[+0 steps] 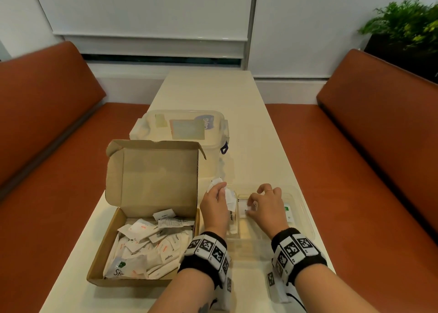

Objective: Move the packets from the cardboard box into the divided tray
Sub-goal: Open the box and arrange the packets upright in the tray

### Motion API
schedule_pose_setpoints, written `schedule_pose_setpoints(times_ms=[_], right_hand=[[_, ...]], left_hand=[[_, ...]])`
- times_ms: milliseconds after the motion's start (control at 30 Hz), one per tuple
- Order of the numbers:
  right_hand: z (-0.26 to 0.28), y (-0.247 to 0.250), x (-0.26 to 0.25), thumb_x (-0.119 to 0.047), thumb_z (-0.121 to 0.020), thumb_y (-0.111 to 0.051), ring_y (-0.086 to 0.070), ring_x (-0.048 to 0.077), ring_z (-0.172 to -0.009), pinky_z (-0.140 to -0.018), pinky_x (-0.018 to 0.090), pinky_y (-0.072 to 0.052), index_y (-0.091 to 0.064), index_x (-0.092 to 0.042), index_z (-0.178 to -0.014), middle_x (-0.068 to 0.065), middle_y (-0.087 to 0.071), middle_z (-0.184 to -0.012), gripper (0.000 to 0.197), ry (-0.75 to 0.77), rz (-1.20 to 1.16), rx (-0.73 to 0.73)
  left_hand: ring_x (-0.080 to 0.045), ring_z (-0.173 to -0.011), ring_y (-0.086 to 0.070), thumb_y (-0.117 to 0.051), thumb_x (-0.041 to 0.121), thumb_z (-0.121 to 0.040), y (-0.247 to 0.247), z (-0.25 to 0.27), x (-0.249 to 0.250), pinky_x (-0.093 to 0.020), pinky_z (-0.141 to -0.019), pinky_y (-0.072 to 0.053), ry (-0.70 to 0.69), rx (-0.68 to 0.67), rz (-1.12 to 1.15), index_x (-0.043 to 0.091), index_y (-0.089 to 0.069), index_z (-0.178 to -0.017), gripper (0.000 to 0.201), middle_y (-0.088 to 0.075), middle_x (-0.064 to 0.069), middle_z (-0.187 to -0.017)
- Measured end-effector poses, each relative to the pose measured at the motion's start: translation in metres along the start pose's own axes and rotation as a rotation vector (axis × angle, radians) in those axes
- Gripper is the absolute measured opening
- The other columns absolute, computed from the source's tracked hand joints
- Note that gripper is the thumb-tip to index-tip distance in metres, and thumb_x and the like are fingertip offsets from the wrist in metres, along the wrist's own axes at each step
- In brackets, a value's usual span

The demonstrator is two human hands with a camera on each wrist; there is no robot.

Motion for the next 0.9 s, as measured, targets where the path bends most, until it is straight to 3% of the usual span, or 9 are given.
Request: schedule_pose_setpoints(times_ms=[100,233,367,467,533,667,800,900], right_hand=[[-0.001,0.008,-0.009,-0.032,-0.085,-0.065,-0.043,0.011,-0.093,-0.082,0.026,-0.04,-0.066,-0.021,-0.094,-0.005,-0.058,-0.101,0.015,-0.028,-0.301,0.057],[0.001,0.015,-0.026,-0.025,-0.08,-0.073,-0.051,0.007,-0.063,-0.065,0.024,-0.047,-0.065,-0.021,-0.097,-0.004,-0.061,-0.081,0.019,-0.084,-0.763,0.003],[-0.001,0.021,-0.029,-0.017,-0.077,-0.075,-0.054,0.014,-0.064,-0.069,0.032,-0.05,-0.066,-0.02,-0.1,-0.001,-0.058,-0.077,0.025,-0.126,-0.825,-0.023],[-0.003,0.026,-0.022,-0.017,-0.079,-0.073,-0.055,0.012,-0.061,-0.058,0.021,-0.047,-0.067,-0.021,-0.09,0.001,-0.061,-0.07,0.013,-0.124,-0.814,-0.01],[-0.004,0.027,-0.018,-0.019,-0.08,-0.072,-0.055,0.008,-0.057,-0.055,0.016,-0.044,-0.067,-0.019,-0.084,0.001,-0.063,-0.068,0.006,-0.137,-0.819,-0.011],[-0.005,0.03,-0.015,-0.017,-0.081,-0.072,-0.057,0.008,-0.067,-0.063,0.018,-0.045,-0.07,-0.012,-0.075,0.001,-0.067,-0.074,0.008,-0.142,-0.827,-0.003],[-0.002,0.035,-0.012,-0.014,-0.083,-0.07,-0.056,0.011,-0.068,-0.065,0.023,-0.044,-0.068,-0.011,-0.075,0.002,-0.066,-0.074,0.008,-0.147,-0.925,0.072],[-0.005,0.049,-0.008,-0.011,-0.086,-0.066,-0.059,0.009,-0.069,-0.063,0.015,-0.042,-0.067,-0.014,-0.08,-0.002,-0.067,-0.076,0.007,-0.115,-0.915,0.098]], left_hand=[[-0.013,-0.113,-0.054,-0.044,0.012,-0.1,0.001,0.0,0.001,-0.022,-0.098,-0.04,0.011,-0.012,0.055,0.012,-0.063,-0.118,0.027,-0.061,-0.003,-0.122],[-0.016,-0.117,-0.053,-0.045,0.013,-0.099,-0.002,0.001,0.004,-0.03,-0.101,-0.043,0.033,-0.073,0.138,0.018,-0.061,-0.118,0.025,-0.06,0.0,-0.122],[-0.021,-0.118,-0.054,-0.046,0.016,-0.099,-0.007,0.002,0.008,-0.035,-0.1,-0.046,0.112,-0.184,0.284,0.021,-0.06,-0.122,0.028,-0.058,-0.004,-0.128],[-0.027,-0.11,-0.06,-0.055,0.006,-0.093,-0.01,0.005,0.005,-0.033,-0.081,-0.055,0.134,-0.268,0.322,0.028,-0.055,-0.121,0.036,-0.057,-0.011,-0.125],[-0.028,-0.105,-0.062,-0.057,-0.001,-0.089,-0.011,0.008,0.003,-0.031,-0.075,-0.056,0.132,-0.296,0.322,0.03,-0.054,-0.119,0.044,-0.057,-0.014,-0.124],[-0.026,-0.1,-0.062,-0.054,-0.004,-0.089,-0.009,0.012,-0.002,-0.028,-0.073,-0.055,0.12,-0.285,0.319,0.027,-0.054,-0.122,0.045,-0.057,-0.014,-0.124],[-0.02,-0.092,-0.061,-0.055,0.002,-0.09,-0.005,0.011,-0.003,-0.014,-0.059,-0.052,0.12,-0.206,0.297,0.026,-0.054,-0.123,0.041,-0.056,-0.006,-0.121],[-0.023,-0.101,-0.062,-0.054,0.002,-0.091,-0.002,0.01,-0.004,-0.018,-0.066,-0.054,0.125,-0.184,0.28,0.023,-0.056,-0.12,0.036,-0.056,-0.005,-0.121]])
Point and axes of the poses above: each hand's wrist, its own z-axis away from the middle knuckle, its own y-axis out of the back of the hand, x = y × z, the point moved 4 cm from there along -z, towards the middle knuckle
